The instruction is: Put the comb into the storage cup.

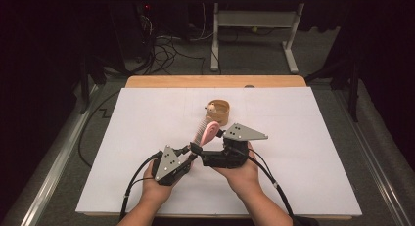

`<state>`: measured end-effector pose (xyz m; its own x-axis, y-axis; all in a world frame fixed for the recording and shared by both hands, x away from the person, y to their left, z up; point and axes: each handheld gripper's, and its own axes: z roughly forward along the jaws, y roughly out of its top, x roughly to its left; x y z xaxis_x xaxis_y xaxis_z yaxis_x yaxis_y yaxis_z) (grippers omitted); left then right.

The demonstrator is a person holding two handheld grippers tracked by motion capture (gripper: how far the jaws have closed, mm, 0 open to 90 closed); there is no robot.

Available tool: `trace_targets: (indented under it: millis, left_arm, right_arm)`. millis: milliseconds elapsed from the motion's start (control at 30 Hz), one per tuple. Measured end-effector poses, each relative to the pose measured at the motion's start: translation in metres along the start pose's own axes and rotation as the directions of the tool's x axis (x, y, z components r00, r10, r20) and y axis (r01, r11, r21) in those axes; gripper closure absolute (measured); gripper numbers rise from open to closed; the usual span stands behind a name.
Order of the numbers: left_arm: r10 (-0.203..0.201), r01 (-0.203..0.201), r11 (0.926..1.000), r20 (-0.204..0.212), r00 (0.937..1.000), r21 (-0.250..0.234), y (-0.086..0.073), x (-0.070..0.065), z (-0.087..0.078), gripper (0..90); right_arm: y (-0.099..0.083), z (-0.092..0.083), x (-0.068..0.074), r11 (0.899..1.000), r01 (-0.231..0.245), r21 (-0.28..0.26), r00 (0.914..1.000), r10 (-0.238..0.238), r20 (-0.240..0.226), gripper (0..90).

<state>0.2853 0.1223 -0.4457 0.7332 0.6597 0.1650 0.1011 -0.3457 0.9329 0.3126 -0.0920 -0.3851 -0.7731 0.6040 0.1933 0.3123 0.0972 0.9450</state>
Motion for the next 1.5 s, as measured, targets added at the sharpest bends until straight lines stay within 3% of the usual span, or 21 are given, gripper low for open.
trace_targets:
  millis: [567, 1133, 1267, 1500]
  left_arm:
    - [-0.054, 0.054, 0.9984, 0.03, 0.9981, 0.017, -0.001, 0.003, 0.004, 46.2]
    - [-0.082, 0.082, 0.9966, 0.069, 0.9942, 0.01, -0.002, 0.006, 0.005, 37.1]
    - [-0.1, 0.1, 0.995, 0.089, 0.9911, 0.0, -0.002, 0.011, 0.002, 34.5]
    - [-0.131, 0.132, 0.9912, 0.1, 0.9863, -0.003, -0.002, 0.023, -0.004, 22.0]
  right_arm:
    - [0.001, -0.002, -0.002, 1.0, -0.002, -0.006, 1.0, 0.002, 0.008, 20.3]
    - [0.002, -0.004, -0.002, 1.0, 0.006, -0.01, 0.9999, -0.006, 0.013, 20.3]
    - [0.003, -0.005, -0.004, 1.0, 0.004, -0.011, 0.9999, -0.004, 0.016, 20.3]
    - [0.008, -0.009, -0.006, 1.0, 0.015, -0.016, 0.9995, -0.014, 0.028, 20.3]
